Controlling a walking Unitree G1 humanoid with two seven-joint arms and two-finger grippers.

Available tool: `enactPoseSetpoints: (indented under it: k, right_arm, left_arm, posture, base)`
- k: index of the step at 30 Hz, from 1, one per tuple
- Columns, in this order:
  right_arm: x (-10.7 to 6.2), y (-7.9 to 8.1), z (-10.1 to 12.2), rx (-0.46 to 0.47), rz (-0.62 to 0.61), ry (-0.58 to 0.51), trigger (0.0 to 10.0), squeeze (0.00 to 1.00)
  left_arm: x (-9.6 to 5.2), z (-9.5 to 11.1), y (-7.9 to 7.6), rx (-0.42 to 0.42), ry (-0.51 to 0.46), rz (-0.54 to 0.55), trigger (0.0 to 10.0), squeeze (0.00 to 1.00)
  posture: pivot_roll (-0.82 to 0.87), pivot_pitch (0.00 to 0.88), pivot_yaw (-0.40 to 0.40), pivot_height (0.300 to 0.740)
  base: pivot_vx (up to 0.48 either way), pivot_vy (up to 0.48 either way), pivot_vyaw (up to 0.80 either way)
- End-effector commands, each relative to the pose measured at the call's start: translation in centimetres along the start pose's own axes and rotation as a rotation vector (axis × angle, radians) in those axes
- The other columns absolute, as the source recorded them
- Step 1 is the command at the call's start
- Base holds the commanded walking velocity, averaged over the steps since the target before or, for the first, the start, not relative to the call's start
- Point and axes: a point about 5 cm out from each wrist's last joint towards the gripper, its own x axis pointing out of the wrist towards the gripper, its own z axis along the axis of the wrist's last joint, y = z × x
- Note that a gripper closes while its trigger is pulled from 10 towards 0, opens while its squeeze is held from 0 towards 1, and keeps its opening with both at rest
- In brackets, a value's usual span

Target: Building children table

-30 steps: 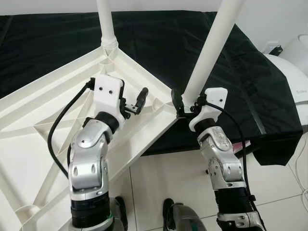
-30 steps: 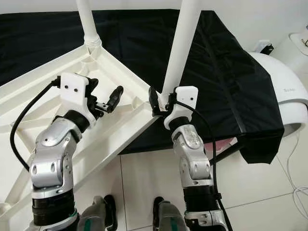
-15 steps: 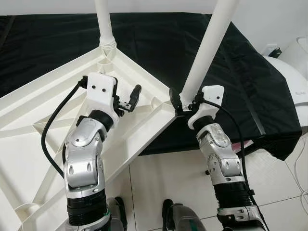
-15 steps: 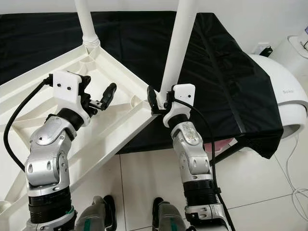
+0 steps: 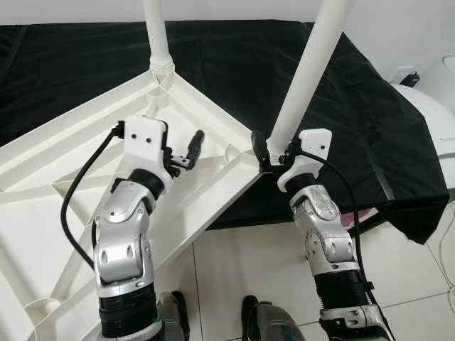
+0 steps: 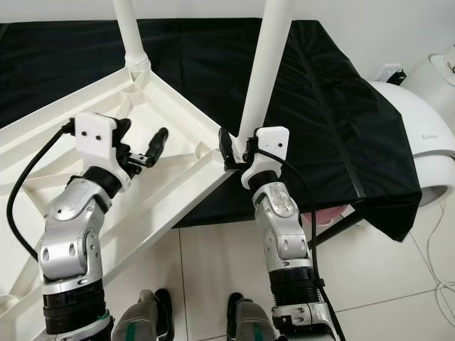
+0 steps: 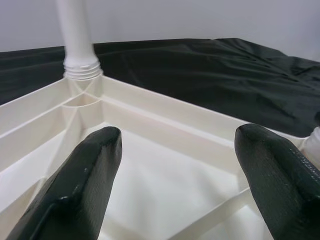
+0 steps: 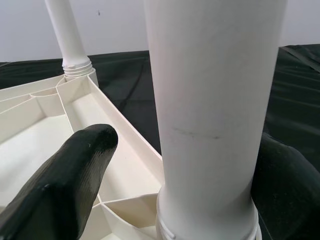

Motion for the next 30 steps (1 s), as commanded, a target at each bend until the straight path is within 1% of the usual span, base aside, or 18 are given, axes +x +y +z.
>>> enactPoseSetpoints:
  k: [1,2,4,6,12,13,14,16,25,27,28,30]
  right_arm:
    - [-0.5,0.0,-1.3,-0.004,-0.014,0.050,10.0,0.00]
    - [-0.5,0.0,-1.3,-0.004,-0.014,0.050,10.0,0.00]
    - [-1.1,-0.5,-2.1,-0.017,-0.050,0.075,10.0,0.00]
    - [-1.3,-0.7,-2.4,-0.050,-0.056,0.074,10.0,0.00]
    - [-1.4,-0.4,-2.4,-0.083,-0.029,0.072,10.0,0.00]
    - [-1.4,-0.4,-2.4,-0.083,-0.029,0.072,10.0,0.00]
    - [-1.5,-0.4,-2.4,-0.086,-0.025,0.051,10.0,0.00]
    - [-1.7,-0.5,-2.5,-0.085,-0.025,0.047,10.0,0.00]
    - [-1.5,-0.7,-2.5,-0.093,-0.022,0.036,10.0,0.00]
    - [-1.4,-1.1,-1.8,-0.114,-0.053,0.003,10.0,0.00]
    - [-1.4,-1.1,-1.8,-0.114,-0.053,0.003,10.0,0.00]
    - [-1.9,-1.5,-1.5,-0.121,-0.088,-0.025,10.0,0.00]
  left_arm:
    - [-0.8,-0.7,1.6,-0.008,0.019,0.274,10.0,0.00]
    - [-0.8,-0.7,1.6,-0.008,0.019,0.274,10.0,0.00]
    - [-1.5,-1.6,2.4,-0.017,0.037,0.341,10.0,0.00]
    - [-1.8,-1.9,2.8,-0.018,0.031,0.381,10.0,0.00]
    - [-2.0,-2.0,2.8,-0.023,0.017,0.406,10.0,0.00]
    - [-2.0,-2.0,2.8,-0.023,0.017,0.406,10.0,0.00]
    - [-2.0,-2.4,2.6,0.013,0.026,0.394,10.0,0.00]
    - [-2.1,-2.5,2.5,0.027,0.027,0.388,10.0,0.00]
    - [-1.6,-2.8,2.5,0.009,0.019,0.364,10.0,0.00]
    - [-1.2,-2.5,2.3,0.006,-0.002,0.327,10.0,0.00]
    - [-1.2,-2.5,2.3,0.006,-0.002,0.327,10.0,0.00]
    - [-1.1,-2.2,2.0,0.018,-0.016,0.303,10.0,0.00]
  posture:
    - [0.00,0.169,-0.012,0.740]
    - [0.00,0.169,-0.012,0.740]
    - [0.00,0.158,-0.018,0.740]
    - [0.01,0.159,-0.023,0.740]
    - [0.01,0.151,-0.029,0.740]
    - [0.01,0.151,-0.029,0.740]
    - [0.01,0.140,-0.035,0.740]
    - [0.01,0.131,-0.034,0.740]
    - [-0.01,0.117,-0.026,0.740]
    - [-0.02,0.119,-0.015,0.740]
    - [-0.02,0.119,-0.015,0.740]
    - [-0.02,0.130,-0.006,0.740]
  base:
    - [0.000,0.000,0.00]
    - [0.000,0.000,0.00]
    - [0.000,0.000,0.00]
    - [0.000,0.000,0.00]
    - [0.000,0.000,0.00]
    - [0.000,0.000,0.00]
    - [0.000,0.000,0.00]
    - [0.000,0.000,0.00]
    - [0.000,0.000,0.00]
    - [0.000,0.000,0.00]
    - [0.000,0.000,0.00]
    - [0.000,0.000,0.00]
